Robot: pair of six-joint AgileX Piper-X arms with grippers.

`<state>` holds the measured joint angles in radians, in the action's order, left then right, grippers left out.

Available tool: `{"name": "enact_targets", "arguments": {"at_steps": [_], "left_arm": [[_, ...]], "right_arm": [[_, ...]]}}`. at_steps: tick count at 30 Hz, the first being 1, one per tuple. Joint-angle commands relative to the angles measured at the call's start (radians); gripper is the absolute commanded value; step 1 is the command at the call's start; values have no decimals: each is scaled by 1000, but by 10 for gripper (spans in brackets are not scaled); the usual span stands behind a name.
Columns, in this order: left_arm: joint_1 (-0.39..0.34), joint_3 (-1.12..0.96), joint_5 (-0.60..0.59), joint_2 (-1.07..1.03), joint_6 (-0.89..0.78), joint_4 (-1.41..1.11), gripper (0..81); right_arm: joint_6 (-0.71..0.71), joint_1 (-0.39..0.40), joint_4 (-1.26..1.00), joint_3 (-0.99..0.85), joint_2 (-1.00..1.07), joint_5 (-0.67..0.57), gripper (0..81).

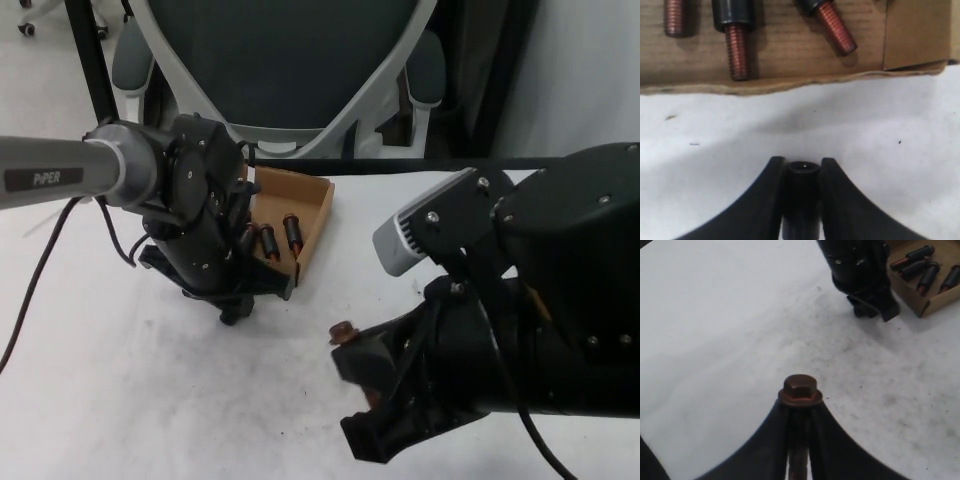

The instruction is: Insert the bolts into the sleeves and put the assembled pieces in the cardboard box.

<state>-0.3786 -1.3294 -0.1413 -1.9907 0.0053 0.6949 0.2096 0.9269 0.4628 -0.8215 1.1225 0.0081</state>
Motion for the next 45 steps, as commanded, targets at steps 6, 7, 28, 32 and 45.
{"name": "enact_targets", "arguments": {"at_steps": [6, 7, 28, 32, 45], "left_arm": [[-10, 90, -51, 203, -5, -108, 8], [-14, 111, -58, 238, -5, -137, 8], [-247, 901, -160, 1228, -107, -661, 8], [-357, 1052, -149, 1370, -156, -827, 8], [-591, 1292, -57, 1502, 12, -1021, 8]], "right_arm": [[-45, 2, -13, 7, -109, 85, 2], [-45, 2, -25, 18, -121, 85, 2], [146, 72, -404, 210, -309, 54, 2], [199, 128, -496, 234, -286, 57, 2], [212, 198, -566, 237, -225, 60, 2]]}}
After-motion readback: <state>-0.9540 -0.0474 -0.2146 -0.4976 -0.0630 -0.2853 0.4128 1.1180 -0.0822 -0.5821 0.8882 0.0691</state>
